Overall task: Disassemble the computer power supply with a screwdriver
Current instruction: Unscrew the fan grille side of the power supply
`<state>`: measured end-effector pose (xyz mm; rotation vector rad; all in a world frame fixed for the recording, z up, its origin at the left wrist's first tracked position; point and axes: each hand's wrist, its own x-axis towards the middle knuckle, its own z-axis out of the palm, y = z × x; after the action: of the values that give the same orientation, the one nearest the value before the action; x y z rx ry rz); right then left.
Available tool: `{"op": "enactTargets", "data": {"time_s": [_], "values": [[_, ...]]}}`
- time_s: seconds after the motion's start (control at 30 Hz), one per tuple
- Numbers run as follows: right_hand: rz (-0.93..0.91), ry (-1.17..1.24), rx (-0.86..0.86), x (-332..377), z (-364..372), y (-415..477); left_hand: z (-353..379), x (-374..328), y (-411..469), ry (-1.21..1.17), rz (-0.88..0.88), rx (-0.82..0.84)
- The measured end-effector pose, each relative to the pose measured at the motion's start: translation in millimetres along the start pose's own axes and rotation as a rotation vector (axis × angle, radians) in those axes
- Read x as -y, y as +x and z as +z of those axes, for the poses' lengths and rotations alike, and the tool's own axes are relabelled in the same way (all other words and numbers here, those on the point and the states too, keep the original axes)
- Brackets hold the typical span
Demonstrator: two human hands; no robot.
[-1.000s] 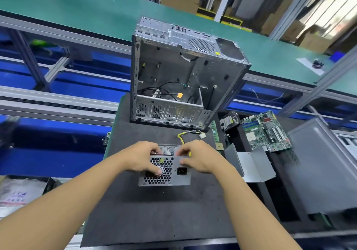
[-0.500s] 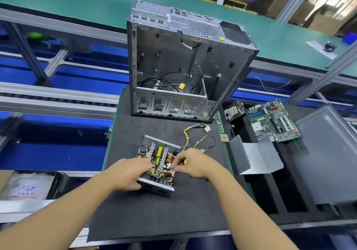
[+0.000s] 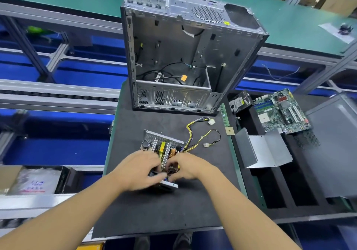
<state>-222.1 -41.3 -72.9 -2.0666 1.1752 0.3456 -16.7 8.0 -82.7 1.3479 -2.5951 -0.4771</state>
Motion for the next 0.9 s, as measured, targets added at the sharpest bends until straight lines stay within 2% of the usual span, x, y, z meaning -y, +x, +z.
{"op": "enactTargets", "data": {"time_s": [0.17, 0.33, 0.47, 0.63, 0.9], "values": [[-0.043, 0.068, 0.015, -5, 3, 0, 10, -3, 14, -0.025, -0.117, -0.044], [-0.084, 0.142, 0.091, -15, 6, -5, 15, -2, 18, 0.030, -0.127, -0.094], [-0.109, 0.135, 0.030, -20, 18, -5, 22, 1, 18, 0.041, -0.167, -0.042], [-0.039, 0.274, -0.025, -31, 26, -1, 21, 1, 17, 0.044, -0.131, -0.084], [0.023, 0.493, 0.031, -32, 17, -2, 17, -2, 15, 0.051, -0.101, -0.132]]}}
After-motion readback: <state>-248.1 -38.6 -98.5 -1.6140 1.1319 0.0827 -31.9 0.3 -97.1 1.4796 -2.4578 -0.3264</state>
